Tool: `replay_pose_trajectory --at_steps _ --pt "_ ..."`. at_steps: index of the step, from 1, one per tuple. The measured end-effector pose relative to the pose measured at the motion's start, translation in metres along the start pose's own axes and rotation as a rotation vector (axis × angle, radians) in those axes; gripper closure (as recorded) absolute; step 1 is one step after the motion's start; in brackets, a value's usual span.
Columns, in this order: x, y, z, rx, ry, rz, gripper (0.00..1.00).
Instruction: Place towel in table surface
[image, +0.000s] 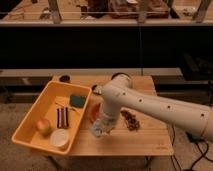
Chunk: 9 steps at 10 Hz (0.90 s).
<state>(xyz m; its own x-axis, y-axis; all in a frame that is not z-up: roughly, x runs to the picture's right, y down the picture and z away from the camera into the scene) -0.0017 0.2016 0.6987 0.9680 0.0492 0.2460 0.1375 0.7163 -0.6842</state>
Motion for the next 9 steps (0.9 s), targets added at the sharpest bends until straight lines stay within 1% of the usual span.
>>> replay_pose_trajectory --at_steps 2,4,5,6,7,9 --pt "0.023 0.011 0.047 0.011 0.024 0.056 0.86" --pt "0.055 0.015 0.090 0.052 0.026 0.114 0.86" --pt "0.066 0.015 0.105 0.070 0.023 0.128 0.86" --pt "0.070 0.012 0.114 0.086 0.015 0.135 0.84" --pt "0.072 0.008 0.117 0.103 0.012 0.136 0.76" --pt "0.073 0.010 0.114 0.101 0.014 0.135 0.57"
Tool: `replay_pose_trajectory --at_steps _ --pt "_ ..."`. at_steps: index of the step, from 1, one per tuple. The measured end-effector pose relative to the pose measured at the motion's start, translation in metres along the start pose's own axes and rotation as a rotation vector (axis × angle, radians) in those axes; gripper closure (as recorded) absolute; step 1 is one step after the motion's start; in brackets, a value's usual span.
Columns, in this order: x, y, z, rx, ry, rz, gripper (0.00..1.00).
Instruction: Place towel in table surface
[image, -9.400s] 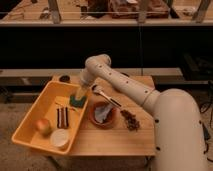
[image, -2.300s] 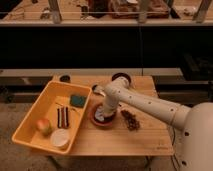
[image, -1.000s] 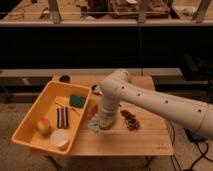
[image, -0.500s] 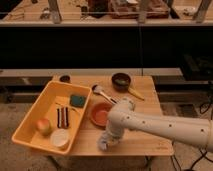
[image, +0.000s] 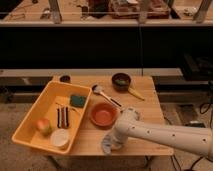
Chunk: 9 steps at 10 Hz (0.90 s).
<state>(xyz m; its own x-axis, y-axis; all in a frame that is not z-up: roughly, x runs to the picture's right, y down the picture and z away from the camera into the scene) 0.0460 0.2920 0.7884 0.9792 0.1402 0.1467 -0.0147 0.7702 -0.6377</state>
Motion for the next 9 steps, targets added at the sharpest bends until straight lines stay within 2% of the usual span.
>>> replay_pose_trajectory --at_steps 1,2,4,5,7,8,9 --pt "0.001 0.000 -0.002 -0.002 0.002 -0.002 0.47" --pt "0.002 0.001 -0.003 -0.004 0.005 -0.002 0.32" --pt "0.003 0.000 -0.004 -0.004 0.004 0.000 0.21" --pt "0.005 -0.006 -0.009 0.007 -0.004 0.006 0.20" --pt "0.000 -0.030 -0.032 0.034 -0.066 0.044 0.20" --pt "-0.004 -0.044 -0.049 0.043 -0.106 0.087 0.20" --pt "-0.005 -0.049 -0.055 0.044 -0.121 0.108 0.20"
